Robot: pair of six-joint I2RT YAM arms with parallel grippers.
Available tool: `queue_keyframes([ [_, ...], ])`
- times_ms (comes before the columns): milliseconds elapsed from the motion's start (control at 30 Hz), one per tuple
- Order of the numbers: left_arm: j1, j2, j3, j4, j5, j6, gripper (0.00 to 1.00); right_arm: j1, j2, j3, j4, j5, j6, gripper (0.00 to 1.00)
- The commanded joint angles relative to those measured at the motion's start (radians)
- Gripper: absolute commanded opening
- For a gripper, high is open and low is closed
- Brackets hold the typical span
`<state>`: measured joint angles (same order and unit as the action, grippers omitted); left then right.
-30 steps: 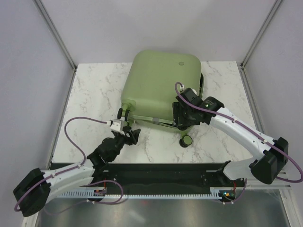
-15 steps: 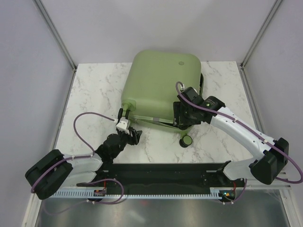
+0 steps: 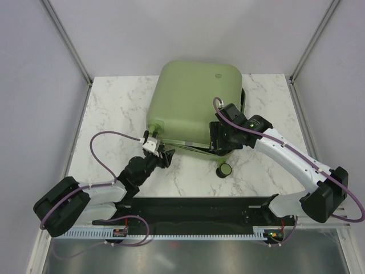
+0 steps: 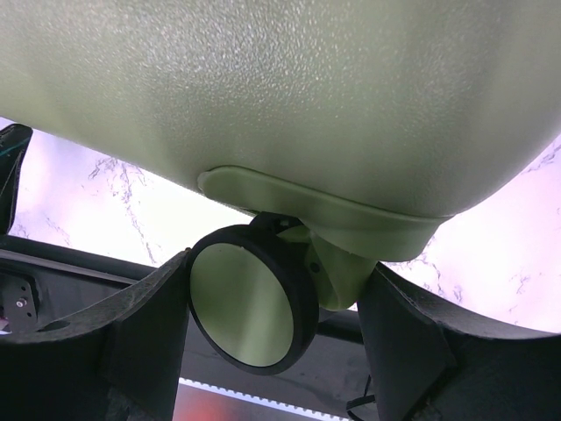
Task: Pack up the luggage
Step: Zip the luggage at the center of the board.
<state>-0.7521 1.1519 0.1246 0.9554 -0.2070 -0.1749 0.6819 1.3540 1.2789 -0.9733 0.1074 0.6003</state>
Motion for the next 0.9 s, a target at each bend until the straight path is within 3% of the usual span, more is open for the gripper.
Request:
queue_keyframes([
  [0,0.011,0.052,0.050,0.008,-0.020,0.095,0.63,-0.016,-0.007,0.028,0.122,0.035,-0.019,0.00],
  [200,0.016,0.115,0.076,0.011,-0.005,0.109,0.58,-0.022,-0.007,0.028,0.122,0.038,-0.014,0.00],
  [633,0.025,0.160,0.124,0.040,0.060,0.164,0.02,-0.022,-0.006,0.027,0.127,0.041,-0.004,0.00],
  [867,0.019,0.141,0.135,0.025,0.145,0.163,0.02,-0.022,-0.007,0.027,0.125,0.038,-0.005,0.00],
])
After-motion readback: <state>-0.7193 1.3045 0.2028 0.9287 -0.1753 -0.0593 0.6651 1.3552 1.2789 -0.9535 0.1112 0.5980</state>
